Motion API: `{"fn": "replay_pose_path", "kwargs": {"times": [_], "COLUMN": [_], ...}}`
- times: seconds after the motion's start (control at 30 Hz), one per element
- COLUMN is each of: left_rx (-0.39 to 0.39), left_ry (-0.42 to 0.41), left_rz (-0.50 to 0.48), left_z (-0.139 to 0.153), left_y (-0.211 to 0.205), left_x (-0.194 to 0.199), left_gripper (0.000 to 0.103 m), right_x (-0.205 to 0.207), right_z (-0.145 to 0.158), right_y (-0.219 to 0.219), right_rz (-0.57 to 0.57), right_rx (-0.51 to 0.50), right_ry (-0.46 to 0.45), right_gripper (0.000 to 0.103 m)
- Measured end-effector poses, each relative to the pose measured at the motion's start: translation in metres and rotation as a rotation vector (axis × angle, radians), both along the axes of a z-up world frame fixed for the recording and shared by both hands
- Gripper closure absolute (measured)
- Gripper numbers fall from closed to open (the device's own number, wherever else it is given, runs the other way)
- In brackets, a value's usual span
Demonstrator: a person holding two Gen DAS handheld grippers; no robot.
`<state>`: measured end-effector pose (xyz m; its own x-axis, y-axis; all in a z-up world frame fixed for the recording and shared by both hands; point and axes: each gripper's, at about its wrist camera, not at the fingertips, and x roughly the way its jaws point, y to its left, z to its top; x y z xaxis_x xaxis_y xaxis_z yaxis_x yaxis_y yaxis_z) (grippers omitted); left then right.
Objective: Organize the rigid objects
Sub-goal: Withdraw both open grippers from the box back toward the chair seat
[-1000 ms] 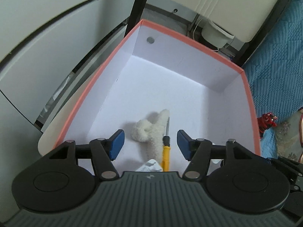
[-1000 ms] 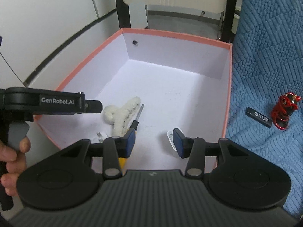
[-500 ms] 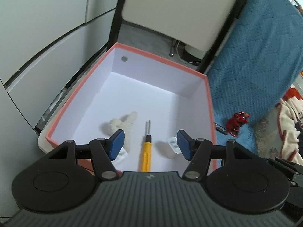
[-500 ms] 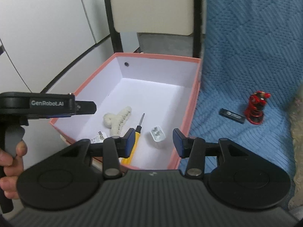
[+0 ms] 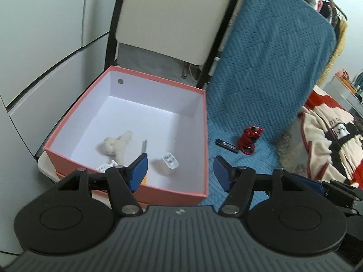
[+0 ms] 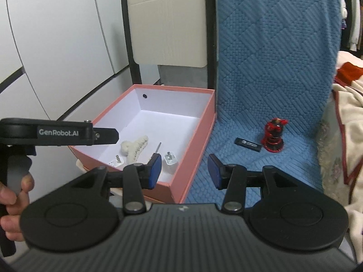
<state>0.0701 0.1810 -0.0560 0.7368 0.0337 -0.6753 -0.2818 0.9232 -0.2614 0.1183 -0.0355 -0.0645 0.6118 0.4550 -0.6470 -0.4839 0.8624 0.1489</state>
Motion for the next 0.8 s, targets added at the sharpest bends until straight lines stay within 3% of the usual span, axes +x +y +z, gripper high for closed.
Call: {"fn": "replay_pose_path", "kwargs": {"times": [0.53, 0.8], "left_rx": [-0.005, -0.02], "left_ry": [-0.047, -0.04], "left_rz": [-0.08, -0.144], "left_z": [0.003, -0.011], "left_y": [-0.091, -0.121], "left_x": [-0.052, -0.052], "left_gripper": [0.033, 0.031], "right_x": [-0.059, -0.074], "right_z": [0.004, -0.011], "right_y": [-0.091, -0.13], "right_rz": [-0.127, -0.23], "right_rx": [0.021, 0.043], "right_ry": [-0.026, -0.012], "right_gripper": [0.055, 0.055]}}
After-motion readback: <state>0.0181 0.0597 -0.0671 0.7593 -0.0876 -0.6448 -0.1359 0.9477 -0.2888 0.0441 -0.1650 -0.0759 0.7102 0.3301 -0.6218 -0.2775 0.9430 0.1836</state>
